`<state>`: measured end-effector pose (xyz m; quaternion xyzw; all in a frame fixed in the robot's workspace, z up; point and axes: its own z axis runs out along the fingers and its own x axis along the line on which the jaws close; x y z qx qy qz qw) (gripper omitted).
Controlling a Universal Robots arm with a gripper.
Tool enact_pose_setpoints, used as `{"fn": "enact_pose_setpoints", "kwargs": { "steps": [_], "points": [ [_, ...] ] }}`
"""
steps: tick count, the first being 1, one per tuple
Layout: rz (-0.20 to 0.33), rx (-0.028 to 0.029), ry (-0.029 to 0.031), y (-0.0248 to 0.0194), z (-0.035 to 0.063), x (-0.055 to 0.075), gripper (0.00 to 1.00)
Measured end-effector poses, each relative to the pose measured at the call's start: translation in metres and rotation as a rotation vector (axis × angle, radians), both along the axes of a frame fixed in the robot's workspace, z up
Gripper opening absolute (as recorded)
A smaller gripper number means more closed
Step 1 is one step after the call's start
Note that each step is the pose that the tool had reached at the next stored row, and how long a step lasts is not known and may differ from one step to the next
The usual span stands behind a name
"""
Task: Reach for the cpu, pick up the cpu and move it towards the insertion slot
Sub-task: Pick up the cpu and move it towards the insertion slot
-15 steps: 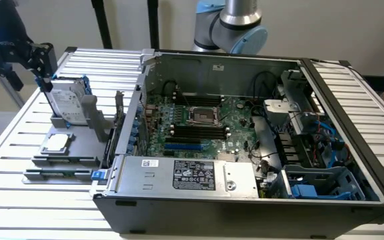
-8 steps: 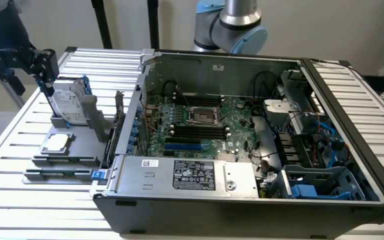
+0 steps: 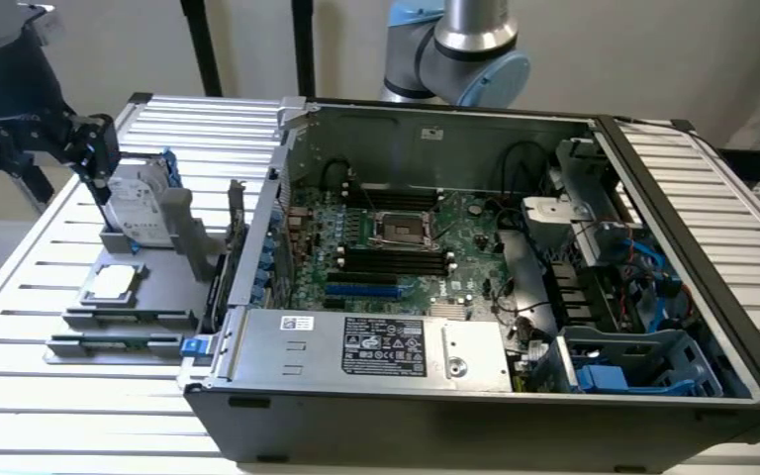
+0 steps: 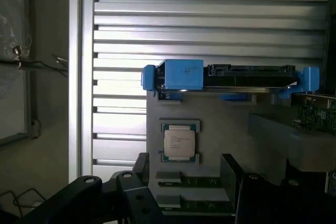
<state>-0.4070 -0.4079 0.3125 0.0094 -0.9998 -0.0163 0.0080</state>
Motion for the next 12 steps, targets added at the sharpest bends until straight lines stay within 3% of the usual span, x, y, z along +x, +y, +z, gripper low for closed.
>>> {"fn": "enact_pose_setpoints", "kwargs": {
  "steps": [12],
  "points": [
    [0.000,0.0000,0.0001,-0.0077,-0.0219,0.000,0.65]
  ]
}}
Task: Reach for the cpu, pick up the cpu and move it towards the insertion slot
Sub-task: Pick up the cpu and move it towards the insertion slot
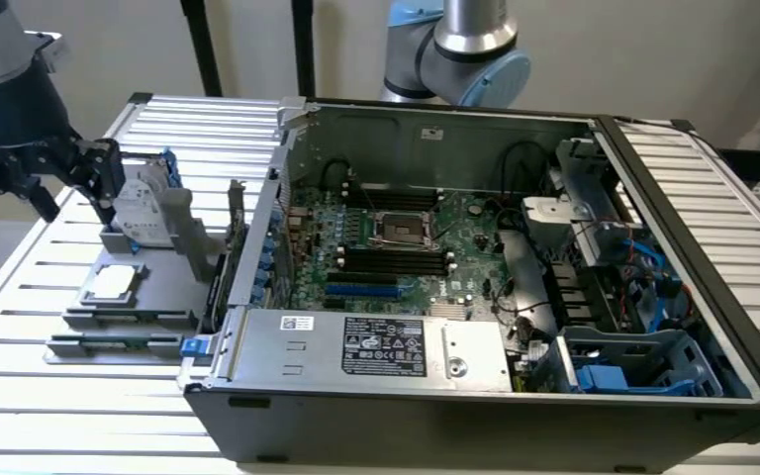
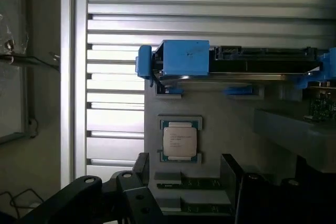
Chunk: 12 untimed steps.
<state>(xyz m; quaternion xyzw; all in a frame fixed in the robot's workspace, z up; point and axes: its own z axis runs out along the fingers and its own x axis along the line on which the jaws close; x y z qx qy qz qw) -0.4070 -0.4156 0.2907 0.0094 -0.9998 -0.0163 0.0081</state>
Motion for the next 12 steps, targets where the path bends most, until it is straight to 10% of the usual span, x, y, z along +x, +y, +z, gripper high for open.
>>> {"fn": "enact_pose_setpoints", "kwargs": {
  "steps": [12],
  "points": [
    [0.000,0.0000,-0.0004,-0.0024,-0.0219,0.000,0.65]
  ]
}}
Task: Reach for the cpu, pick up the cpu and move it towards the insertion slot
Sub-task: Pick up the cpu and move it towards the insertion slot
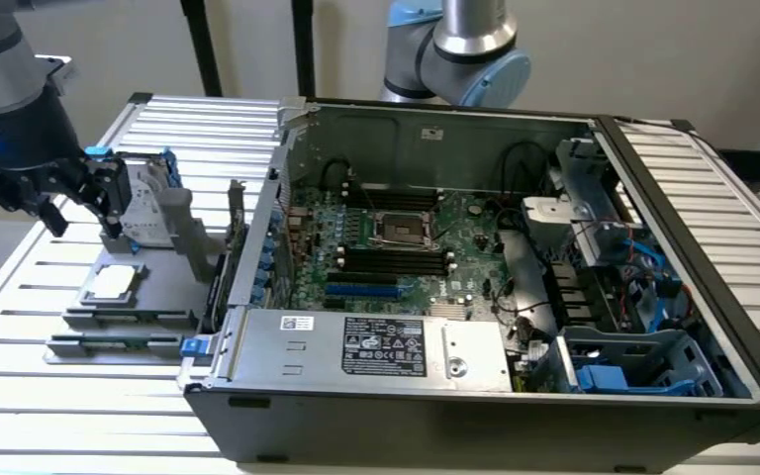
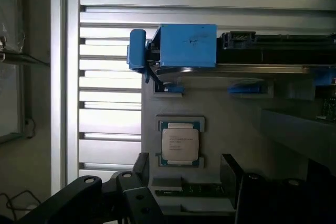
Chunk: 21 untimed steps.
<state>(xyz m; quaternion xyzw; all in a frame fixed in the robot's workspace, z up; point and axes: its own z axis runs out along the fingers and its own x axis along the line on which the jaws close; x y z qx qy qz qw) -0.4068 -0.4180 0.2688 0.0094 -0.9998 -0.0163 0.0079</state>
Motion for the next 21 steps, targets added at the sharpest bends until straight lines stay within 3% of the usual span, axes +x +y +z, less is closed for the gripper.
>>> {"fn": "enact_pose_setpoints", "kwargs": {
  "steps": [21],
  "points": [
    [0.000,0.0000,-0.0007,-0.0053,-0.0382,0.000,0.65]
  ]
}}
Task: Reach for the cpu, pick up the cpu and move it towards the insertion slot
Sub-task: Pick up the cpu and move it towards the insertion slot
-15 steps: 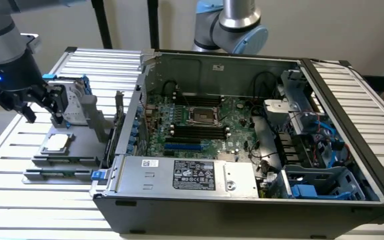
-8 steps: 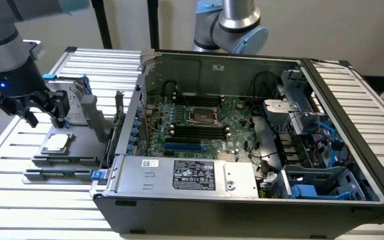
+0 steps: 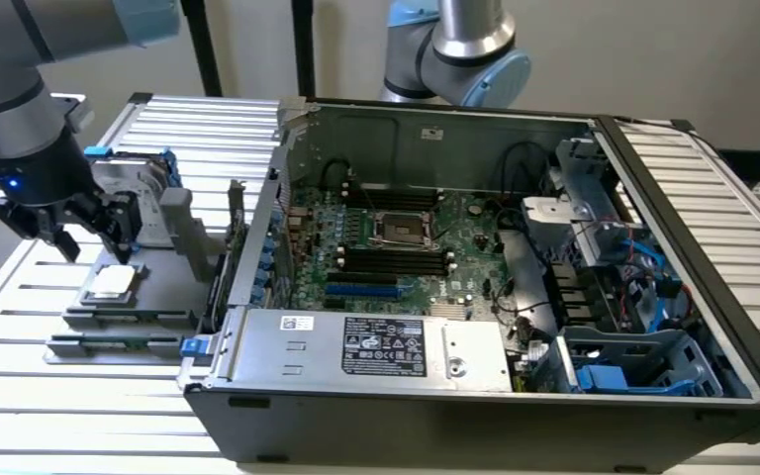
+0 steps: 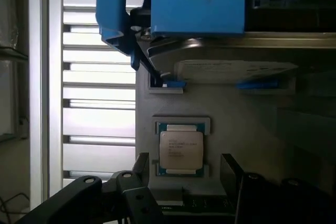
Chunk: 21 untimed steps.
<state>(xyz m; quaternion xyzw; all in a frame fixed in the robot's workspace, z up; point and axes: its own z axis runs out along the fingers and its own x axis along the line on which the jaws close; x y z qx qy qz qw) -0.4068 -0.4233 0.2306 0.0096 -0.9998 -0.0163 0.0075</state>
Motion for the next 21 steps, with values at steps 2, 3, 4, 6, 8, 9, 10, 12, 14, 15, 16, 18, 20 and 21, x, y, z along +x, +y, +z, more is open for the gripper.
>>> {"fn": "enact_pose_setpoints", "kwargs": {
  "steps": [2,3,4,6,8,9,10,12,14,15,16,18,20,21],
  "points": [
    [0.001,-0.0001,0.0001,-0.0002,-0.0036,0.000,0.65],
    [0.001,0.0000,0.0000,-0.0003,-0.0054,0.000,0.65],
    [0.002,-0.0001,0.0001,-0.0004,-0.0074,0.000,0.65],
    [0.002,0.0000,0.0000,-0.0008,-0.0109,0.000,0.65],
    [0.003,0.0000,-0.0001,-0.0012,-0.0145,0.000,0.65],
    [0.003,0.0000,0.0001,-0.0013,-0.0163,0.000,0.65],
    [0.003,0.0000,0.0000,-0.0015,-0.0181,0.000,0.65],
    [0.003,0.0000,-0.0006,-0.0016,-0.0218,0.000,0.65],
    [0.003,0.0000,-0.0015,-0.0018,-0.0255,0.000,0.65],
    [0.004,0.0000,-0.0022,-0.0019,-0.0272,0.000,0.65],
    [0.004,0.0000,-0.0028,-0.0020,-0.0290,0.000,0.65],
    [0.004,0.0000,-0.0036,-0.0021,-0.0320,0.000,0.65],
    [0.004,-0.0001,-0.0036,-0.0022,-0.0337,0.000,0.65],
    [0.004,-0.0001,-0.0036,-0.0022,-0.0343,0.000,0.65]
  ]
}}
